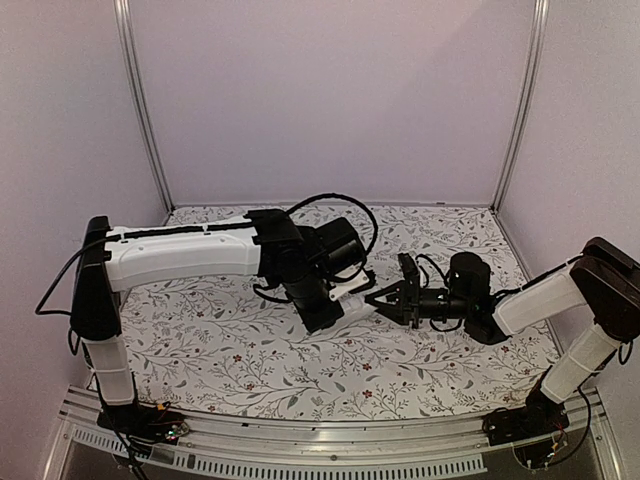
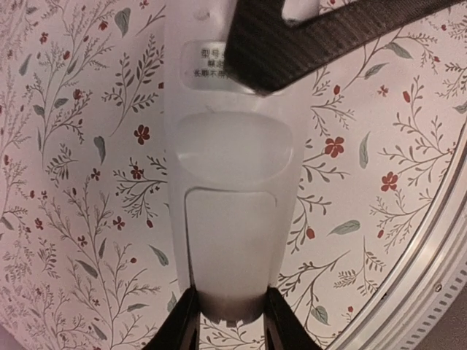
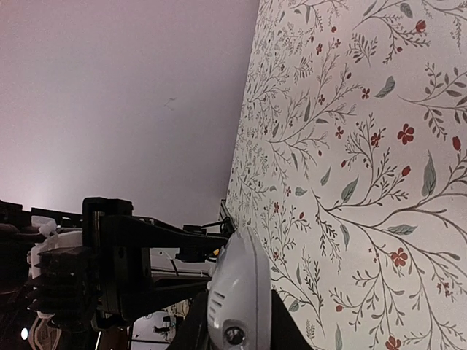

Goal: Load the batteries into the remote control
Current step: Load the battery cover onto the remote control without the battery cover.

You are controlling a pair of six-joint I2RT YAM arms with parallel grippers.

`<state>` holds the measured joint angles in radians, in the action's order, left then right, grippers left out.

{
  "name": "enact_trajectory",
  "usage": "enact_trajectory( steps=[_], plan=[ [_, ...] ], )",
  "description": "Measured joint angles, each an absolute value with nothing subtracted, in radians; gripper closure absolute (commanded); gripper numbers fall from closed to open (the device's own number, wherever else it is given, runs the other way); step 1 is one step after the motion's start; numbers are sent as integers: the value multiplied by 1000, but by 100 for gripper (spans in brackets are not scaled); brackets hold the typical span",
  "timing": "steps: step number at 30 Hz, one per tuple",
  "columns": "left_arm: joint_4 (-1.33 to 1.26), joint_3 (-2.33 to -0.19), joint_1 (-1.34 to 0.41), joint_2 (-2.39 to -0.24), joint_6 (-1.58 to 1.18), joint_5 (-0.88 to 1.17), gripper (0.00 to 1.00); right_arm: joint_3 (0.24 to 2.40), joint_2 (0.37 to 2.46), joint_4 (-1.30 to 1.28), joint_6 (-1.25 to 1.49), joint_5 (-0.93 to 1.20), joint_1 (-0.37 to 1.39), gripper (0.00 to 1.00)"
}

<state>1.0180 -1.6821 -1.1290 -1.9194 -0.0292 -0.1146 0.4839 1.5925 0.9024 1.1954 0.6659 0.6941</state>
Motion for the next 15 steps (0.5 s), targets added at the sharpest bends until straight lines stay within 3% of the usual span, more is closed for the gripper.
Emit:
enact_trajectory(
  steps=[15],
  plan=[
    [1002, -1676, -1127, -1917, -24, -117, 42, 484, 1592, 917, 1204, 659, 694, 100]
  ],
)
